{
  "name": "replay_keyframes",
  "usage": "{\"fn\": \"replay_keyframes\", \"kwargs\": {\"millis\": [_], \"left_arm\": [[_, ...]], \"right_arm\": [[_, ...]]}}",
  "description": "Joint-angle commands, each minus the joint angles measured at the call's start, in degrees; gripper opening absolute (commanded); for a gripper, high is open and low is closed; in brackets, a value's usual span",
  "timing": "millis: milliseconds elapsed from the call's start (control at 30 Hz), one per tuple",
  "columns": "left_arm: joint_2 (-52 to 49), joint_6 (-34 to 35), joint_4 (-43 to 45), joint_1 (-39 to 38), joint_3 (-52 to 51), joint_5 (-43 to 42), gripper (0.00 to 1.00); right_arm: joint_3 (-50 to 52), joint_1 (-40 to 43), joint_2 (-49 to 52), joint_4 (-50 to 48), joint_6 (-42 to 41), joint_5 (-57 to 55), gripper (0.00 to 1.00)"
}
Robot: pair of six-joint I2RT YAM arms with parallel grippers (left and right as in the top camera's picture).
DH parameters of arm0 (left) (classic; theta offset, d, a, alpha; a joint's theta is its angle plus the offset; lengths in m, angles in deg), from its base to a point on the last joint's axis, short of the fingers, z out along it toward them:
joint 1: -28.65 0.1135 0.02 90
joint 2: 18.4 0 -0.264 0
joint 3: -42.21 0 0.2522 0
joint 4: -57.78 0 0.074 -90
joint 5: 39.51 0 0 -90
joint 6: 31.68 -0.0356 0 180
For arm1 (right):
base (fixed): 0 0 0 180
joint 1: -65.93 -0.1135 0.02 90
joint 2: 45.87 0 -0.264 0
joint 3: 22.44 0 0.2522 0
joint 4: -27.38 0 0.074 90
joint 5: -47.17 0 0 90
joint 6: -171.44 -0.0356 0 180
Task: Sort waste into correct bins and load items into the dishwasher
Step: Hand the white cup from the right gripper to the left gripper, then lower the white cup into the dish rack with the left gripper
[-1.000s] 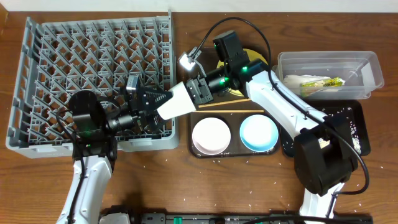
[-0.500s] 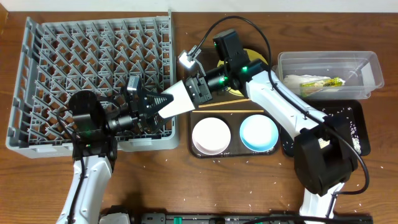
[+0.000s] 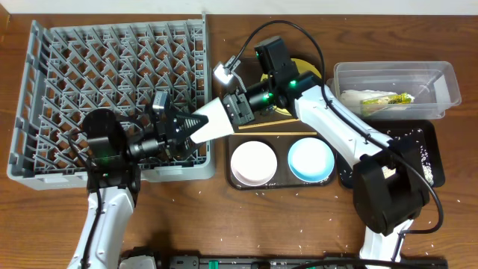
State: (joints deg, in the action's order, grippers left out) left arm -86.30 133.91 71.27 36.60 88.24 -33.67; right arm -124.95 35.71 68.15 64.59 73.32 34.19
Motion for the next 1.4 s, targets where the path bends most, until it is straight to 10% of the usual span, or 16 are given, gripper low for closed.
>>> {"fn": "replay_keyframes", "kwargs": {"millis": [0,167,300,867,1367], "left_arm": [[-0.20,-1.03,0.33,0.02,0.85,-0.02,0.50],[-0.20,-1.03,0.35,0.02,0.85,1.25,0.36],[-0.20,-1.03,1.03,0.02,0.85,1.53,0.25],[-0.20,-4.22,7.26,9.33,0.85,12.00,0.19],[-0.15,-15.50,-12.15,9.33,6.51,23.65,0.19]], "right_arm": [[0.37,-0.94,0.76,0.35,0.07,0.02,0.01],[0.37,-1.01,0.76,0.33,0.07,-0.04,0.08],[0.37,-0.46,0.76,0.07,0.07,-0.09,0.54],[0.31,11.93,-1.44,8.35,0.52,-23.91,0.99],[0.24,10.69,-15.41,18.40,4.17,-54.40,0.99]]}}
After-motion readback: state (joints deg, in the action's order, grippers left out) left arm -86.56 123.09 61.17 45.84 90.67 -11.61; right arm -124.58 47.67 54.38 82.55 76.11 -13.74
